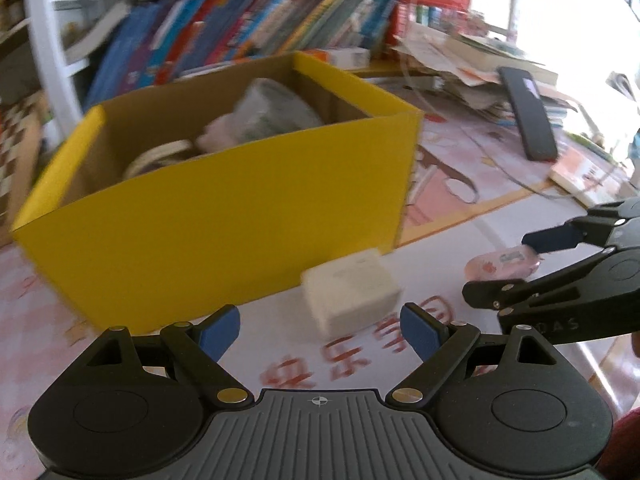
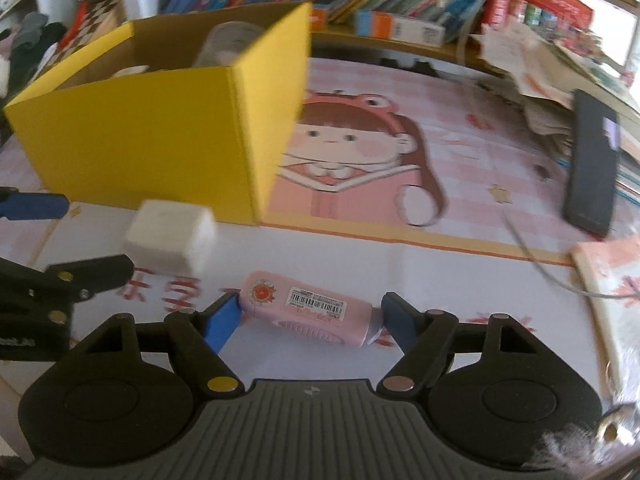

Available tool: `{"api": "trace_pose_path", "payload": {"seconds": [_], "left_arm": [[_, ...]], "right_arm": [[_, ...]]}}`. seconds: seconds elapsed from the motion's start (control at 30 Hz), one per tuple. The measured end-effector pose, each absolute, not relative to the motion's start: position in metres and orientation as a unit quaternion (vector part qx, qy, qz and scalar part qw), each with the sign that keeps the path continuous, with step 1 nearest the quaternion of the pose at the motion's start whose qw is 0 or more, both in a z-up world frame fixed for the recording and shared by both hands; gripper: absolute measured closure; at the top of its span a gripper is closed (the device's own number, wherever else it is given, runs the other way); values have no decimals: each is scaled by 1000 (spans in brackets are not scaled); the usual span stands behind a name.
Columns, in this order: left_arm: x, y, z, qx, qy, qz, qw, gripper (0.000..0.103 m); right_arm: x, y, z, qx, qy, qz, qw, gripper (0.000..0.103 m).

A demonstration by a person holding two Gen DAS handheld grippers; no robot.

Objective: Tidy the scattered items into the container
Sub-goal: 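Grasp the white cube with the left gripper while the right gripper grasps the pink stick, then lift the white cube and pink stick with both grippers over the yellow box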

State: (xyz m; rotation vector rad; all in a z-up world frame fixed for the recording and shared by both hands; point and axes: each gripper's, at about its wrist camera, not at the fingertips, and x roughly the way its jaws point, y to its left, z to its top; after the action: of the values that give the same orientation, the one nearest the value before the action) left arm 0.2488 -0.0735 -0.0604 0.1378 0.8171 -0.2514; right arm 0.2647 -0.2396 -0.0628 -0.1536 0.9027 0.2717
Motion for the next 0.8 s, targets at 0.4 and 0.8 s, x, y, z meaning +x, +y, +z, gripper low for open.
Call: {"api": "trace_pose_path", "payload": {"seconds": [0.4,0.8], "left_arm": [[274,-98,-79,79,405,-133,901,16],[265,-78,-66,16,423,-135,896,59]], "right_arm": [[256,-270,-53,-81,409,111,902,28],[257,-274,-33,-70,370,122,918,28]]}}
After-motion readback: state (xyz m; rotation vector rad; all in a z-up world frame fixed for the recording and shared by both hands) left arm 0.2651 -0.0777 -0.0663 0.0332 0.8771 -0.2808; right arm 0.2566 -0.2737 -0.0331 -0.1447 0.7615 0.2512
